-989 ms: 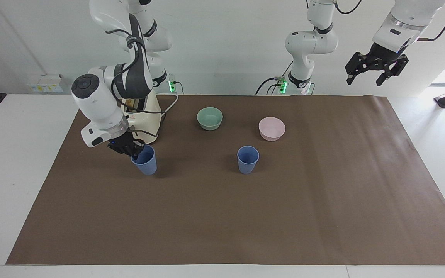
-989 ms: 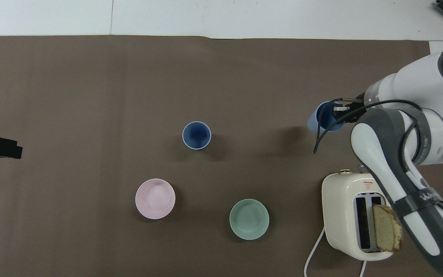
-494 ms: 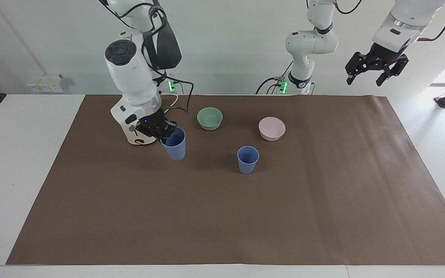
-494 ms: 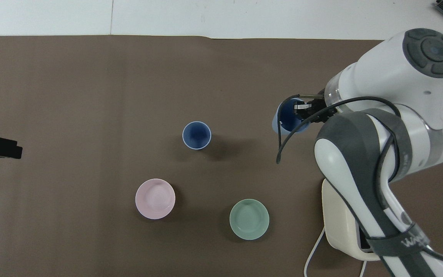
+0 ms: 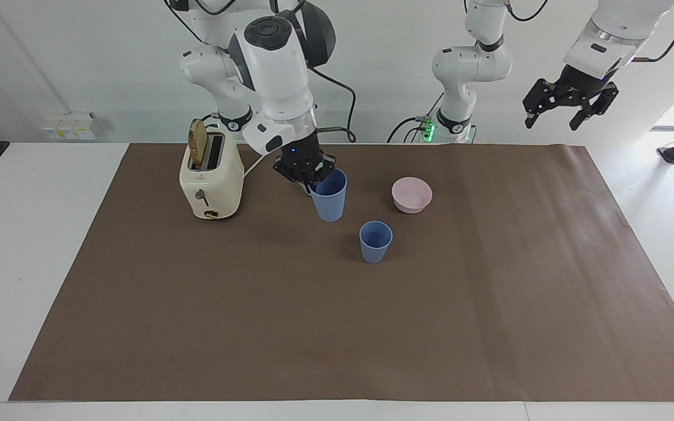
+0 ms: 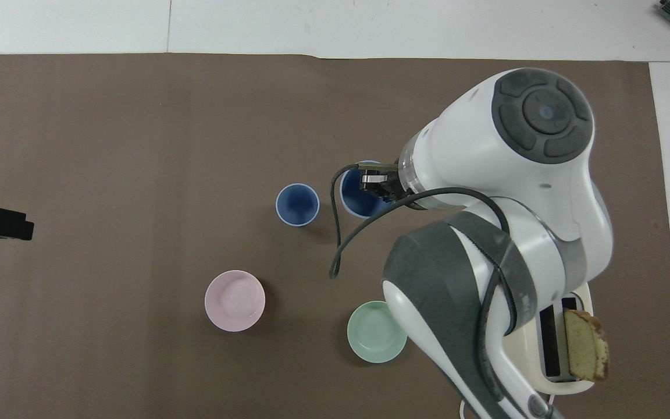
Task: Stack blue cups with both arms
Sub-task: 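Lift and carry the blue cup with the right gripper over the placed cup, then lower the held cup into the placed blue cup and open the right gripper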
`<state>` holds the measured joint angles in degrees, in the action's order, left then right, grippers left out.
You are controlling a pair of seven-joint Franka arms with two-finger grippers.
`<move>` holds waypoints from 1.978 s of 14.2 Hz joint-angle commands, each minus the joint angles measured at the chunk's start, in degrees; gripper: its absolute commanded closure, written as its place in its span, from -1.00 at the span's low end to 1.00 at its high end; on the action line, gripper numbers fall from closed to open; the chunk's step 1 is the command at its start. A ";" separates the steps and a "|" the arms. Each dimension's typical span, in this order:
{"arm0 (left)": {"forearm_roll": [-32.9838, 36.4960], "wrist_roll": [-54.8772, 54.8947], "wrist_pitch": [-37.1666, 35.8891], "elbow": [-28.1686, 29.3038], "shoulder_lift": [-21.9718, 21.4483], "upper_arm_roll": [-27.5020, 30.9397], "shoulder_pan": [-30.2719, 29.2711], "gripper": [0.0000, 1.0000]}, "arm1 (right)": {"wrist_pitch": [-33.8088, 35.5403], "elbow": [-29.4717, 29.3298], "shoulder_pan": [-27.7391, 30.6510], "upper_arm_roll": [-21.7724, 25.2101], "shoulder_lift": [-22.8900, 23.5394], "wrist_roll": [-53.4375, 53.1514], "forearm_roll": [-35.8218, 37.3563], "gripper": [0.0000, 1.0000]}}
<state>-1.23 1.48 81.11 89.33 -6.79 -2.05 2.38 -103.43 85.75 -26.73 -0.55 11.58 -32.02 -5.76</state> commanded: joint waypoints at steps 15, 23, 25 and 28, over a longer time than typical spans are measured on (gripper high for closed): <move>-0.44 -0.07 -0.60 0.76 -1.03 -0.15 -0.53 -1.00 | -12.93 -0.15 -4.12 -0.68 6.79 4.75 -4.35 1.00; -0.44 -0.07 -0.60 0.76 -1.03 -0.15 -0.53 -1.00 | -14.42 2.67 -4.30 -0.68 7.93 7.06 -4.35 1.00; -0.44 -0.07 -0.60 0.76 -1.03 -0.15 -0.53 -1.00 | -14.95 2.84 -4.21 -0.68 8.02 7.14 -4.35 1.00; -0.44 -0.07 -0.69 0.76 -1.03 -0.15 -0.53 -1.00 | -15.39 2.93 -4.39 -0.68 9.07 7.06 -4.26 1.00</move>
<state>-1.23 1.48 81.07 89.33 -6.79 -2.05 2.38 -117.28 87.97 -31.28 -1.05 20.20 -26.60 -8.47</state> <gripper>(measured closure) 0.000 0.952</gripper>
